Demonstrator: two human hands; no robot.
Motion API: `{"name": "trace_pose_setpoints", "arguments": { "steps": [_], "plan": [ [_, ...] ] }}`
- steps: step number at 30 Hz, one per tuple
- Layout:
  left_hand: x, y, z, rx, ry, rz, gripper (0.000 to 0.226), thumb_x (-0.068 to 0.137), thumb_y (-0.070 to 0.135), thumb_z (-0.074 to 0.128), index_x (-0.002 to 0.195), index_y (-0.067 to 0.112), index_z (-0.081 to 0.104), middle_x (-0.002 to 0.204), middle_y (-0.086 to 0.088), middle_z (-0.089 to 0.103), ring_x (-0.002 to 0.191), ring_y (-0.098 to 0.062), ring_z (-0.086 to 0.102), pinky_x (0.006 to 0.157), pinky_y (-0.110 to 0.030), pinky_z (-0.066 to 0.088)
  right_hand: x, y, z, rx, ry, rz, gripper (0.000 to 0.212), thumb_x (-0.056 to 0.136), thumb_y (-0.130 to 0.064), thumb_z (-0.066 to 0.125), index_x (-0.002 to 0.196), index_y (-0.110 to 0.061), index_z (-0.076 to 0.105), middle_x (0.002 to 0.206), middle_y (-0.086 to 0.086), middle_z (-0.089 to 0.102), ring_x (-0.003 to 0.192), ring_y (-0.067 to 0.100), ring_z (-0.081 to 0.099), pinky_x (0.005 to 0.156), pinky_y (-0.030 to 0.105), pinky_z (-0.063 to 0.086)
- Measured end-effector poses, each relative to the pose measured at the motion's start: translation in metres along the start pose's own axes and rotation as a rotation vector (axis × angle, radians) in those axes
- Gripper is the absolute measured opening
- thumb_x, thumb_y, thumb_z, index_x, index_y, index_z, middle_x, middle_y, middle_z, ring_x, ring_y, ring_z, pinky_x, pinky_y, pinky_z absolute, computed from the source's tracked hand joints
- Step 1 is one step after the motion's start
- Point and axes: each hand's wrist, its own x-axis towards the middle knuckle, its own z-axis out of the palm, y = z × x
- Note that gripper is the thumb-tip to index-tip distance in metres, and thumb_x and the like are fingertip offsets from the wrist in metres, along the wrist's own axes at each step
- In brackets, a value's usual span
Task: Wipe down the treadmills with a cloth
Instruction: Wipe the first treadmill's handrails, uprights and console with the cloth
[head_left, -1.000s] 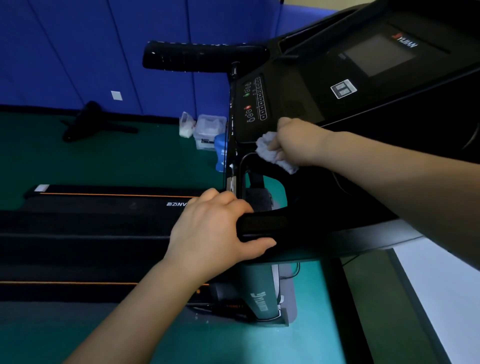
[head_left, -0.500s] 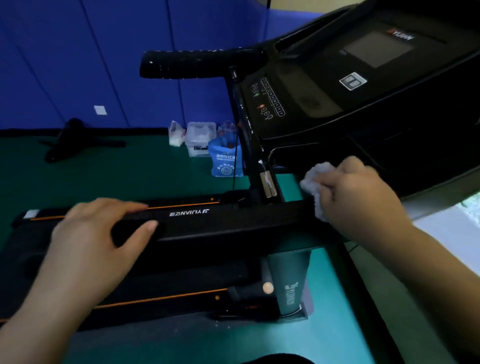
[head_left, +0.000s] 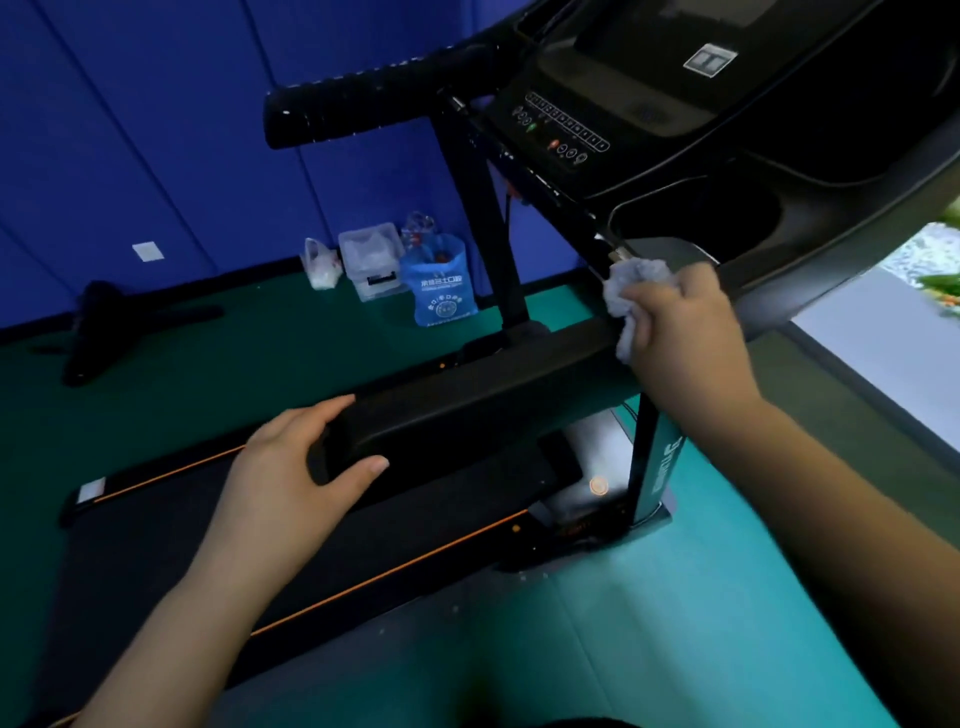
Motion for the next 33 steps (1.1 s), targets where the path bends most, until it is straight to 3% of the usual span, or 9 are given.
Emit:
{"name": "trace_pose_setpoints", "arguments": {
  "steps": [6, 13, 17, 20, 22, 26, 29, 31, 33],
  "plan": [
    [0.001, -0.004, 0.004, -0.023, 0.017, 0.034, 0.064, 0.072, 0.042, 0.077, 0.130, 0.025, 0.057, 0.114, 0.008, 0.060, 0.109, -0.016, 0.055, 0.098, -0.036, 0.046, -0.027, -0.046, 0.006, 0.129, 0.016, -0.052, 0.024, 0.090, -0.010, 0.052, 0.105, -0.004, 0.069, 0.097, 0.022, 0.049, 0.073, 0.036, 0.051, 0.061, 0.030, 0.036],
    [0.003, -0.004, -0.005, -0.034, -0.007, 0.062, 0.061, 0.066, 0.051, 0.076, 0.120, 0.028, 0.062, 0.094, 0.016, 0.055, 0.091, -0.010, 0.054, 0.085, -0.030, 0.049, -0.058, -0.104, 0.011, 0.269, -0.027, -0.106, 0.026, 0.091, -0.010, 0.053, 0.111, -0.009, 0.069, 0.100, 0.015, 0.048, 0.080, 0.028, 0.052, 0.065, 0.029, 0.045],
    [0.011, -0.016, -0.011, -0.045, -0.075, 0.182, 0.059, 0.065, 0.061, 0.068, 0.115, 0.031, 0.062, 0.094, 0.015, 0.055, 0.091, -0.010, 0.052, 0.084, -0.028, 0.047, -0.070, -0.138, 0.012, 0.337, -0.100, -0.136, 0.028, 0.091, -0.022, 0.048, 0.109, -0.017, 0.069, 0.095, 0.002, 0.043, 0.079, 0.019, 0.050, 0.062, 0.024, 0.039],
    [0.024, -0.036, -0.019, -0.155, -0.197, 0.301, 0.062, 0.070, 0.070, 0.052, 0.121, 0.036, 0.060, 0.093, 0.020, 0.054, 0.085, -0.004, 0.053, 0.077, -0.016, 0.044, -0.065, -0.162, 0.015, 0.365, -0.105, -0.008, 0.025, 0.087, -0.015, 0.059, 0.106, -0.026, 0.072, 0.089, -0.004, 0.044, 0.078, 0.009, 0.049, 0.061, 0.017, 0.038],
    [0.038, -0.055, -0.026, -0.302, -0.319, 0.329, 0.048, 0.077, 0.059, 0.055, 0.119, 0.037, 0.063, 0.098, 0.025, 0.057, 0.087, -0.005, 0.056, 0.074, -0.009, 0.042, -0.061, -0.182, 0.016, 0.425, -0.084, 0.127, 0.028, 0.085, -0.011, 0.063, 0.100, -0.031, 0.073, 0.087, -0.006, 0.045, 0.079, 0.004, 0.050, 0.069, 0.010, 0.038],
    [0.077, -0.087, -0.047, -0.612, -0.316, 0.300, 0.017, 0.089, 0.035, 0.058, 0.100, 0.041, 0.068, 0.093, 0.016, 0.070, 0.082, -0.009, 0.064, 0.076, -0.026, 0.053, -0.058, -0.237, 0.020, 0.413, 0.041, 0.361, 0.028, 0.082, -0.013, 0.069, 0.097, -0.036, 0.072, 0.090, -0.004, 0.047, 0.085, -0.001, 0.051, 0.071, -0.001, 0.032],
    [0.097, -0.087, -0.068, -0.783, -0.353, 0.314, 0.023, 0.093, 0.021, 0.055, 0.103, 0.039, 0.065, 0.093, 0.012, 0.070, 0.075, -0.006, 0.065, 0.070, -0.026, 0.053, -0.054, -0.283, 0.020, 0.390, 0.115, 0.445, 0.027, 0.082, -0.017, 0.071, 0.103, -0.033, 0.071, 0.090, -0.008, 0.046, 0.086, -0.005, 0.049, 0.074, -0.003, 0.031],
    [0.100, -0.081, -0.080, -0.881, -0.465, 0.356, 0.027, 0.094, 0.031, 0.051, 0.118, 0.035, 0.061, 0.102, 0.016, 0.068, 0.089, 0.000, 0.065, 0.077, -0.024, 0.054, -0.053, -0.312, 0.024, 0.376, 0.116, 0.446, 0.035, 0.081, -0.020, 0.072, 0.114, -0.029, 0.068, 0.094, -0.006, 0.047, 0.089, -0.007, 0.049, 0.078, -0.003, 0.031],
    [0.099, -0.078, -0.083, -0.946, -0.564, 0.348, 0.046, 0.093, 0.048, 0.045, 0.136, 0.031, 0.049, 0.111, 0.026, 0.059, 0.103, 0.014, 0.057, 0.087, -0.013, 0.047, -0.055, -0.333, 0.029, 0.441, 0.072, 0.436, 0.049, 0.078, -0.023, 0.069, 0.126, -0.028, 0.062, 0.105, -0.005, 0.053, 0.099, -0.005, 0.052, 0.087, 0.001, 0.034]
  ]
}}
